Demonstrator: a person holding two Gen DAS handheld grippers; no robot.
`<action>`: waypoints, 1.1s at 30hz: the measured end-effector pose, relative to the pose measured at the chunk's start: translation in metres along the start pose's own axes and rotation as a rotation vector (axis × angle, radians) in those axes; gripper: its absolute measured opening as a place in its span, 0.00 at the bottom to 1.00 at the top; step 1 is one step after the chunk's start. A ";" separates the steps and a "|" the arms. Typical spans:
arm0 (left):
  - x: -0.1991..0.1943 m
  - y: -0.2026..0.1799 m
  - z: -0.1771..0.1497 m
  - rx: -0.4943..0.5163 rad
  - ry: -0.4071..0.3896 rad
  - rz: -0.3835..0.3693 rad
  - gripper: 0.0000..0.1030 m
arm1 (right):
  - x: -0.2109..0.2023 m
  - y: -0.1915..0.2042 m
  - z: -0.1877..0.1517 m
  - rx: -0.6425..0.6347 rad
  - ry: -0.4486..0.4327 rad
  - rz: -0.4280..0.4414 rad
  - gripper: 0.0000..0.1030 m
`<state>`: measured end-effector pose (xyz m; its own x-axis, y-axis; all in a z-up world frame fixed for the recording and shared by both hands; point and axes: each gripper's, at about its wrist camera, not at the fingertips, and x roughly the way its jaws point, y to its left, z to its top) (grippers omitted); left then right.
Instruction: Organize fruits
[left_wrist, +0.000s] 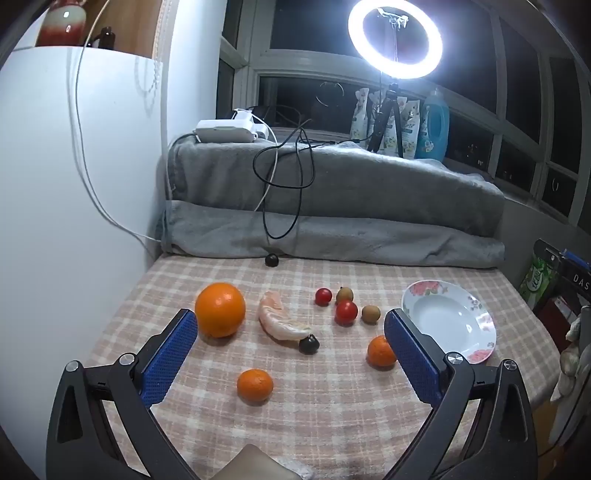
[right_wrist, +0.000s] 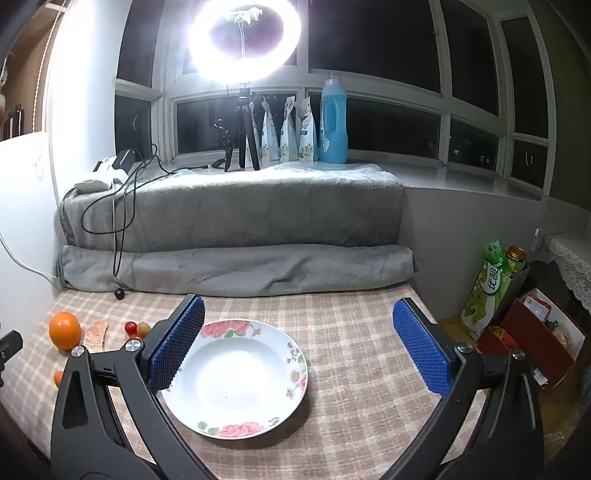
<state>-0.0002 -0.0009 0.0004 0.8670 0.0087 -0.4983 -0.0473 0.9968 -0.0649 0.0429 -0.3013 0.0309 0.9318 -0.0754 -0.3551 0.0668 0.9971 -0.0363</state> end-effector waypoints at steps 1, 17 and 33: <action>0.000 0.000 0.000 0.002 -0.004 0.003 0.98 | 0.000 0.000 -0.001 -0.003 0.000 -0.002 1.00; -0.002 -0.004 0.002 0.005 0.016 -0.025 0.98 | 0.000 0.005 0.001 -0.005 0.021 0.000 1.00; -0.002 0.000 0.003 -0.006 0.018 -0.026 0.98 | -0.001 0.005 0.000 -0.003 0.019 -0.004 1.00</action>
<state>-0.0009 -0.0007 0.0038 0.8590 -0.0184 -0.5116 -0.0279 0.9962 -0.0826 0.0424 -0.2963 0.0309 0.9244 -0.0792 -0.3731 0.0692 0.9968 -0.0401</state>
